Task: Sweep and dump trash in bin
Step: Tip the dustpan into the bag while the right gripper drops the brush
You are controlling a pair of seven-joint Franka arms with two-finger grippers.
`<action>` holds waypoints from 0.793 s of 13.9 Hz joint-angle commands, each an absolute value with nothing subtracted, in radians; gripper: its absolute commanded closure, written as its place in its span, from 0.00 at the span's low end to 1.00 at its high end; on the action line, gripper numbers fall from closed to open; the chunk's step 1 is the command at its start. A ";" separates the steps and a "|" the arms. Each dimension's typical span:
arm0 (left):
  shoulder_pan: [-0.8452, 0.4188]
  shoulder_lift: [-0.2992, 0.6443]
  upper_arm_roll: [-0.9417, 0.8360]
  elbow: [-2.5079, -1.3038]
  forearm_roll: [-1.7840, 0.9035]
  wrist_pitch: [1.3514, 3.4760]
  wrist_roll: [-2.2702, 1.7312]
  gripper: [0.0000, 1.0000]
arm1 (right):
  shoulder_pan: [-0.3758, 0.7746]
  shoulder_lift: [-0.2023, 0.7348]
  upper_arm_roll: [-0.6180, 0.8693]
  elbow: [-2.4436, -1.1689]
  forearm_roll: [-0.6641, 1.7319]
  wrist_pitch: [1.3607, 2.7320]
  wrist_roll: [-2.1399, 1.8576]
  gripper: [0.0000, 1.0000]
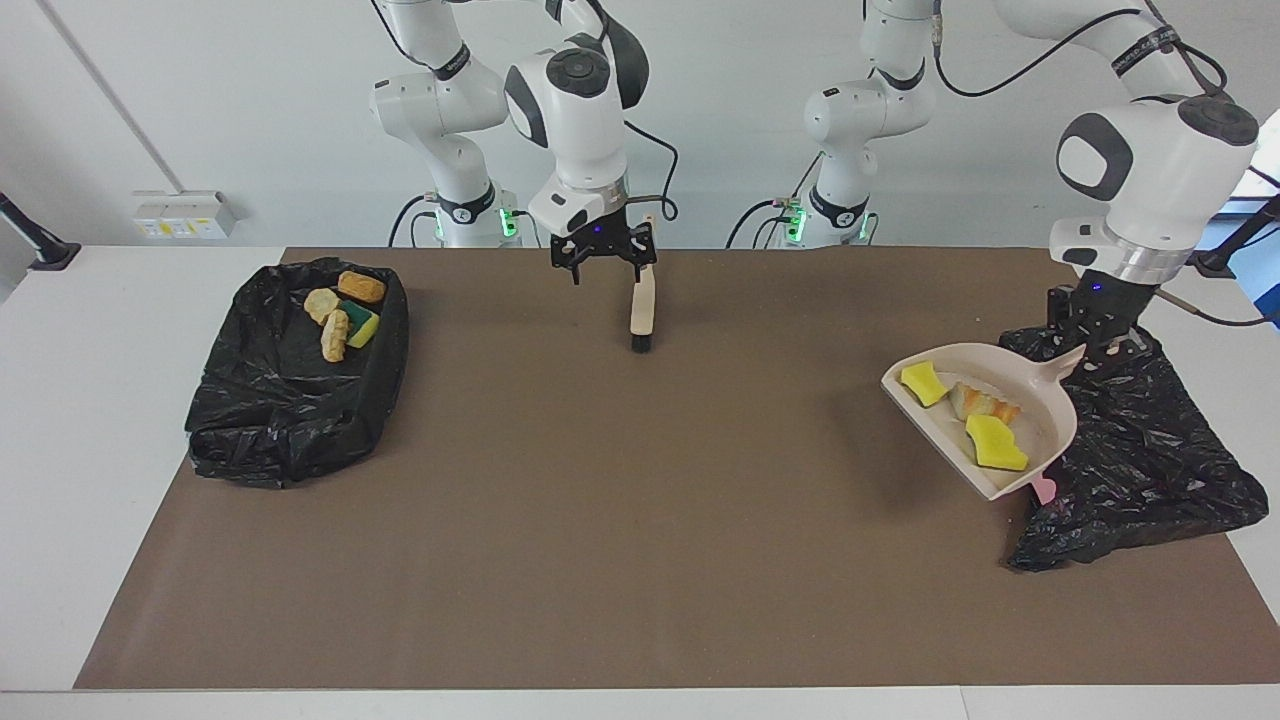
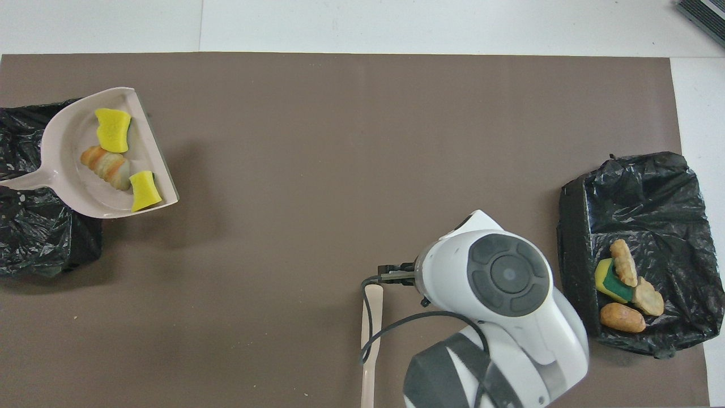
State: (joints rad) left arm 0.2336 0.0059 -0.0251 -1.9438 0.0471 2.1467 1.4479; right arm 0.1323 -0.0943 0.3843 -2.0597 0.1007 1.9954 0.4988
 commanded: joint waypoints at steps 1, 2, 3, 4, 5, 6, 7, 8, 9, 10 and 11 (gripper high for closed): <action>0.310 0.017 -0.037 -1.921 0.020 2.164 1.477 1.00 | 0.109 -0.080 0.301 -1.973 0.083 1.924 0.399 0.00; 0.330 0.017 -0.037 -1.919 0.020 2.167 1.477 1.00 | 0.109 -0.083 0.251 -1.954 0.083 1.905 0.353 0.00; 0.359 0.018 -0.037 -1.916 0.020 2.175 1.477 1.00 | 0.106 -0.090 0.204 -1.947 0.081 1.898 0.319 0.00; 0.383 0.018 -0.037 -1.910 0.020 2.183 1.482 1.00 | 0.101 -0.097 0.157 -1.939 0.081 1.898 0.296 0.00; 0.415 0.026 -0.037 -1.898 0.021 2.184 1.509 1.00 | 0.097 -0.104 0.117 -1.915 0.078 1.888 0.264 0.00; 0.440 0.038 -0.037 -1.869 0.023 2.184 1.564 1.00 | 0.094 -0.106 0.089 -1.889 0.072 1.859 0.217 0.00; 0.471 0.063 -0.035 -1.832 0.029 2.184 1.607 1.00 | 0.078 -0.104 0.075 -1.859 0.058 1.826 0.165 0.00; 0.501 0.087 -0.032 -1.794 0.038 2.180 1.620 1.00 | 0.048 -0.106 0.075 -1.833 0.036 1.792 0.120 0.00; 0.526 0.119 -0.032 -1.755 0.040 2.177 1.627 1.00 | 0.016 -0.106 0.077 -1.801 0.014 1.764 0.080 0.00; 0.555 0.142 -0.032 -1.725 0.069 2.175 1.653 1.00 | -0.015 -0.107 0.077 -1.775 0.005 1.737 0.039 0.00; 0.567 0.158 -0.032 -1.700 0.121 2.175 1.666 1.00 | -0.032 -0.107 0.069 -1.746 0.003 1.706 -0.001 0.00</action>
